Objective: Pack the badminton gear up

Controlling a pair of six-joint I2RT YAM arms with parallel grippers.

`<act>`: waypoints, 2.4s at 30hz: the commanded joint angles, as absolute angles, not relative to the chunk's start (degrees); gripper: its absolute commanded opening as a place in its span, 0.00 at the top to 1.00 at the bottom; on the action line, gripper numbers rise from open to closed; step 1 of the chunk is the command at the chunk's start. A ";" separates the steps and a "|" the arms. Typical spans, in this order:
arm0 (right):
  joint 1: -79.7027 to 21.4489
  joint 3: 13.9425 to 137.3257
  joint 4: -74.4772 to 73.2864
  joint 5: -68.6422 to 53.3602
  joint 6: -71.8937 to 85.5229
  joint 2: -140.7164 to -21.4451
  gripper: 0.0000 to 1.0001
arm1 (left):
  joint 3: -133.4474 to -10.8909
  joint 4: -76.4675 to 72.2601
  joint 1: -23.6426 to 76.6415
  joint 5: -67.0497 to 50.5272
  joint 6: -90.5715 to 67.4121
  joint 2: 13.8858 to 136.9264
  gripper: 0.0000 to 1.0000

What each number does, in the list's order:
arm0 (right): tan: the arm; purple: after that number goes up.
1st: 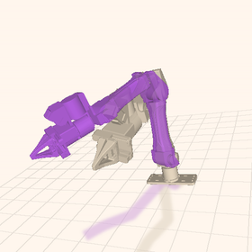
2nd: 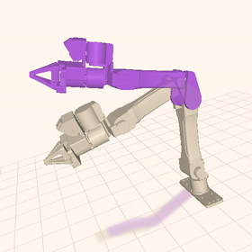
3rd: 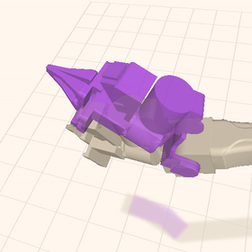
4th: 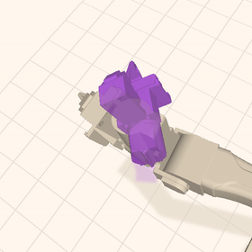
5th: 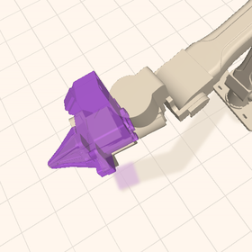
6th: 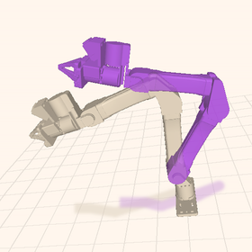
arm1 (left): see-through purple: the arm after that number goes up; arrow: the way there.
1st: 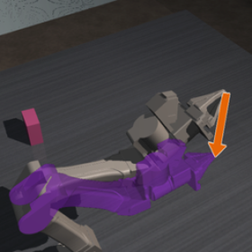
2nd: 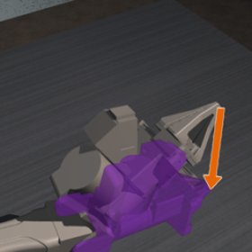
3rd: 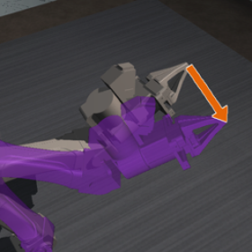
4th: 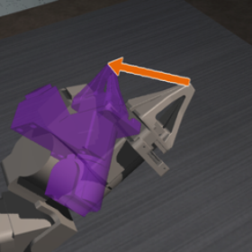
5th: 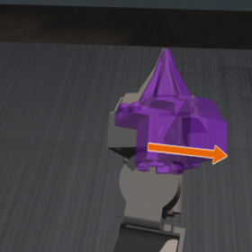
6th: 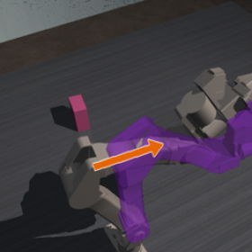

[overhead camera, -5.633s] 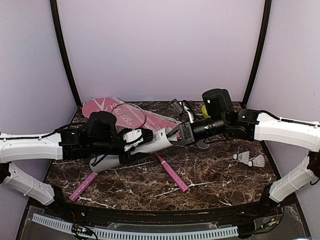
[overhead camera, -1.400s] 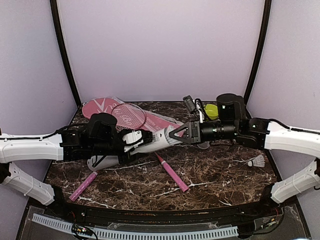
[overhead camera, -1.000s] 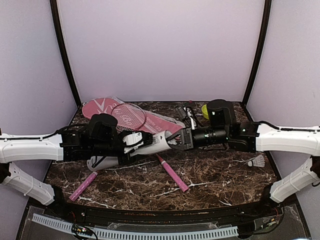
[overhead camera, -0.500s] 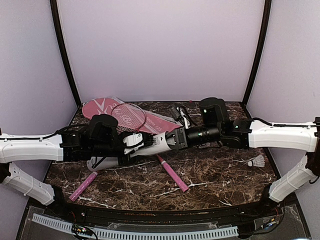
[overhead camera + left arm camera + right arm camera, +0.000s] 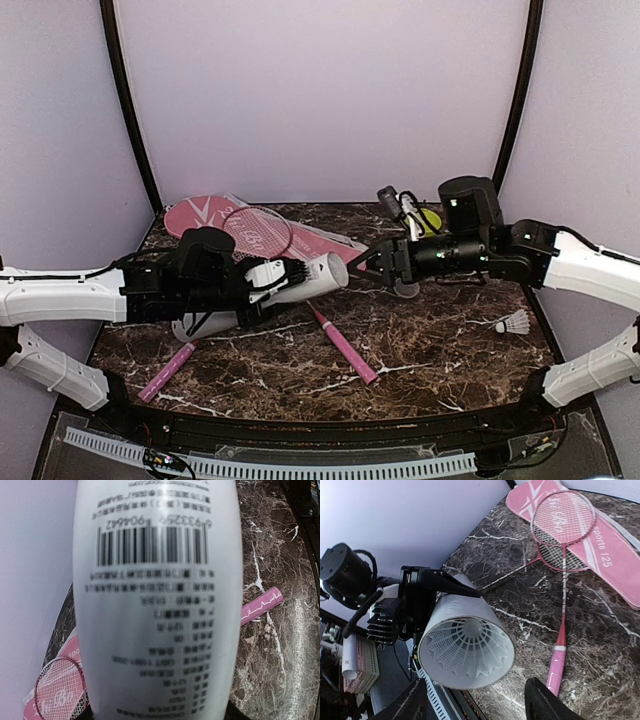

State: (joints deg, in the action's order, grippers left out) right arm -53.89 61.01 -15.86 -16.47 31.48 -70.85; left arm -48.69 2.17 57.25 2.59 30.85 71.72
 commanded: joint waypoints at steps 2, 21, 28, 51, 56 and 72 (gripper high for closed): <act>-46.81 57.41 -21.52 -8.64 29.91 -62.91 0.25 | -48.47 -1.30 56.87 4.56 30.98 71.10 0.45; 3.50 37.69 -31.74 -2.88 32.71 -54.19 0.21 | -48.69 -0.99 56.87 3.05 30.85 71.32 0.45; 13.89 35.23 -30.17 -3.56 31.75 -56.14 0.22 | -48.89 -0.73 56.87 1.98 30.61 71.31 0.45; 10.94 26.57 -26.79 -17.66 39.82 -55.00 0.41 | -49.31 -0.44 56.87 0.71 30.50 71.28 0.45; 9.54 27.17 -28.56 -15.65 39.53 -54.50 0.49 | -49.39 -0.20 56.87 0.46 30.41 71.28 0.45; 9.45 26.04 -29.25 -13.38 40.87 -51.15 1.00 | -49.55 -0.09 56.87 0.20 30.32 71.19 0.45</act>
State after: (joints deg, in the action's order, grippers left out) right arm 9.78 26.09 -29.41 -14.26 40.88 -52.53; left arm -48.69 0.91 57.10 0.91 30.61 72.01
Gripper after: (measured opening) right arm 0.025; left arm 0.558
